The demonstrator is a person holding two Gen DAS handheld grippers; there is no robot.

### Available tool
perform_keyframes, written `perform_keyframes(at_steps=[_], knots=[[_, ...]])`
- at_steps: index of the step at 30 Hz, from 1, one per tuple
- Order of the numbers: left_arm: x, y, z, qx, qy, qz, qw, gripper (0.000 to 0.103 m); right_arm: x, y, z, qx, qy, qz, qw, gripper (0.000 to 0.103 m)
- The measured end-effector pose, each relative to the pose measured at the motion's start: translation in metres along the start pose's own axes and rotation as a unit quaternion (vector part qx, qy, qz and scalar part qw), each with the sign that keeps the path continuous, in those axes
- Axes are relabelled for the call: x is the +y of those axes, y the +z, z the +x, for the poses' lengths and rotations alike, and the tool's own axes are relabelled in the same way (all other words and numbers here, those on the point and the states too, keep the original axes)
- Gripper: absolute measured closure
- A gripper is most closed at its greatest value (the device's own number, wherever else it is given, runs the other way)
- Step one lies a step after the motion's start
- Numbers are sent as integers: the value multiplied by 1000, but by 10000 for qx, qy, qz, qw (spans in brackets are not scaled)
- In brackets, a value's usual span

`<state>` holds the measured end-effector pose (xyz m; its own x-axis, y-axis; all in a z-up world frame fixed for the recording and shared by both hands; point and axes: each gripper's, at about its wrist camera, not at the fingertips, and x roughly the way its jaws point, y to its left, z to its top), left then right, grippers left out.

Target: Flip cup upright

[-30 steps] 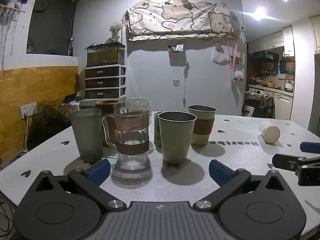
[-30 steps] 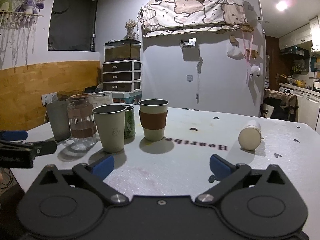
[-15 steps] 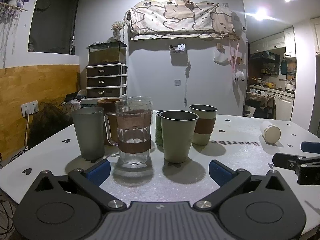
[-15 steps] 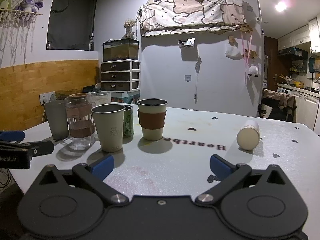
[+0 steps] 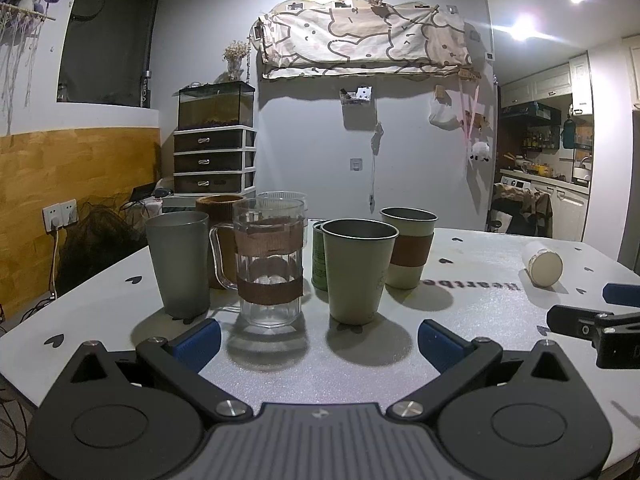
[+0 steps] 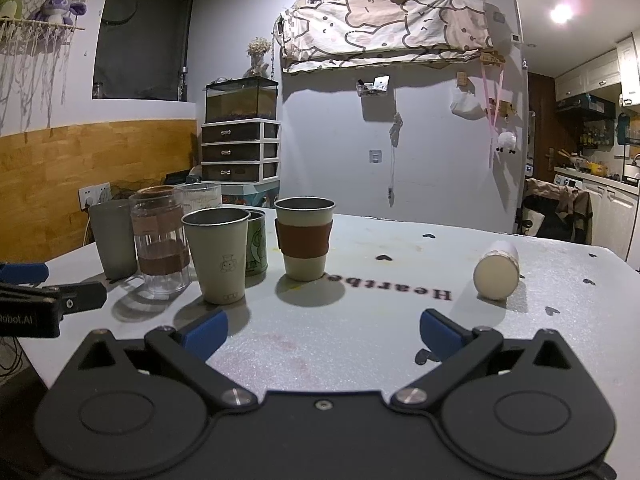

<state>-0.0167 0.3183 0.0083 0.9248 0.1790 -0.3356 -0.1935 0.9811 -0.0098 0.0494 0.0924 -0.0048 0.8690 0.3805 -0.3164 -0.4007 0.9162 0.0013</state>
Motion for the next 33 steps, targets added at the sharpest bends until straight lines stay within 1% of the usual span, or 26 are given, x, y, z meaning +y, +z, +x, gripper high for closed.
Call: perform_keyframes(at_steps=[33], knots=[[3,-1,3,29,17,-25,10000,0,-4,1,-2,-32,-72,27,10000,0]])
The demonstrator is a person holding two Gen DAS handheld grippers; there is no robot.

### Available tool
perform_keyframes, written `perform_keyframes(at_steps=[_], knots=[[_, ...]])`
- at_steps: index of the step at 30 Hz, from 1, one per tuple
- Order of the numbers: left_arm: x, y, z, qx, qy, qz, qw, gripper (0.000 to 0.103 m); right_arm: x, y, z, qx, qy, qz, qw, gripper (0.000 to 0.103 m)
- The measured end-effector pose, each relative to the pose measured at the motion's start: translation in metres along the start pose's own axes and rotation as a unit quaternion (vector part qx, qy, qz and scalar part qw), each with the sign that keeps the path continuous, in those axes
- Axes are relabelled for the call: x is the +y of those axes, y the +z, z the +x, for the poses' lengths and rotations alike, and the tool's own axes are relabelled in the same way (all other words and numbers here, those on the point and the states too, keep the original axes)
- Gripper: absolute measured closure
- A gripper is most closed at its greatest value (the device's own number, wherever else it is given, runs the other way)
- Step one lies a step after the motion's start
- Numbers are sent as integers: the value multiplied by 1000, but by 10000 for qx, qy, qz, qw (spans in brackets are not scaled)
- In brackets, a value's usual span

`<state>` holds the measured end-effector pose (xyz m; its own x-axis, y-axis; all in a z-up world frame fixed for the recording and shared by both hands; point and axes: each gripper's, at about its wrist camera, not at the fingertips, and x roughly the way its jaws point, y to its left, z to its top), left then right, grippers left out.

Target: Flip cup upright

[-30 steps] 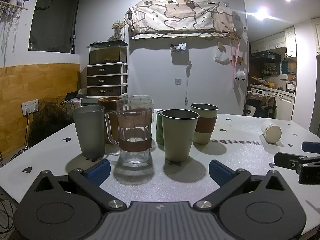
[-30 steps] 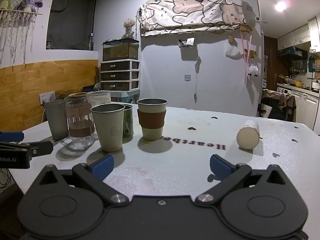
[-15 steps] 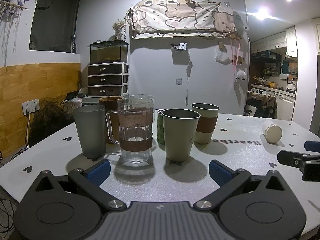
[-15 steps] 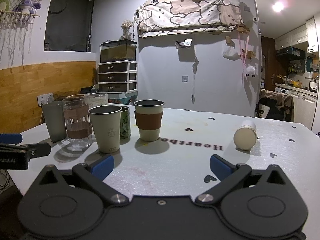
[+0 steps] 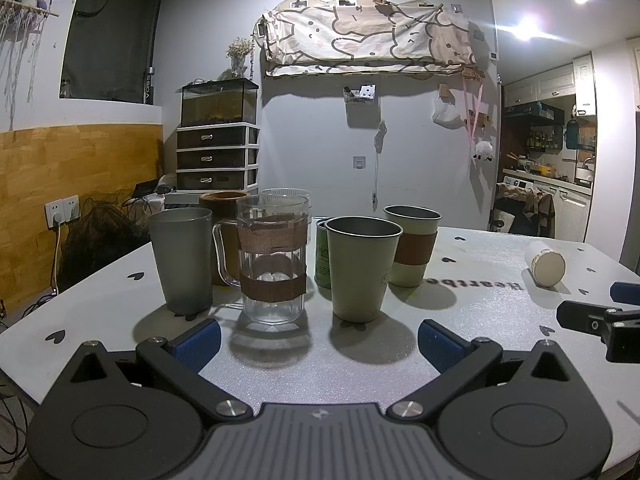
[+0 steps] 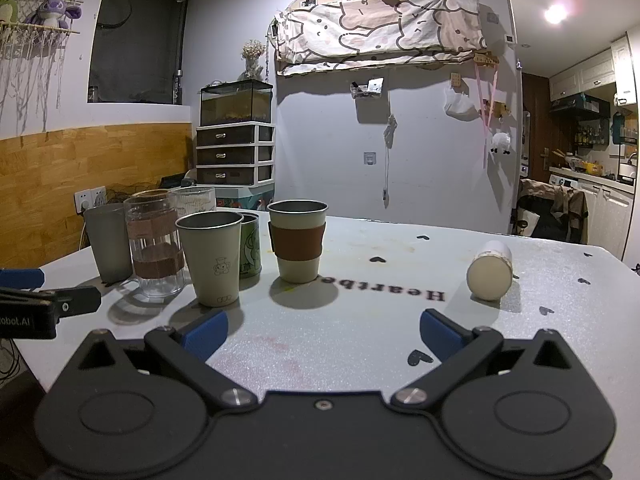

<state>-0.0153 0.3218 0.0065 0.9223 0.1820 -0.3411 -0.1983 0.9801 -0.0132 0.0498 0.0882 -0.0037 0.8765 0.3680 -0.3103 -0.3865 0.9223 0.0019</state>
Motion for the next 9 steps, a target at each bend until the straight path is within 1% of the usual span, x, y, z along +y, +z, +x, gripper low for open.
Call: perform_keyframes(at_steps=[9], knots=[[2,-1,2,43,-1,-20,10000,0,0,0,-1,0,-4,1,10000,0]])
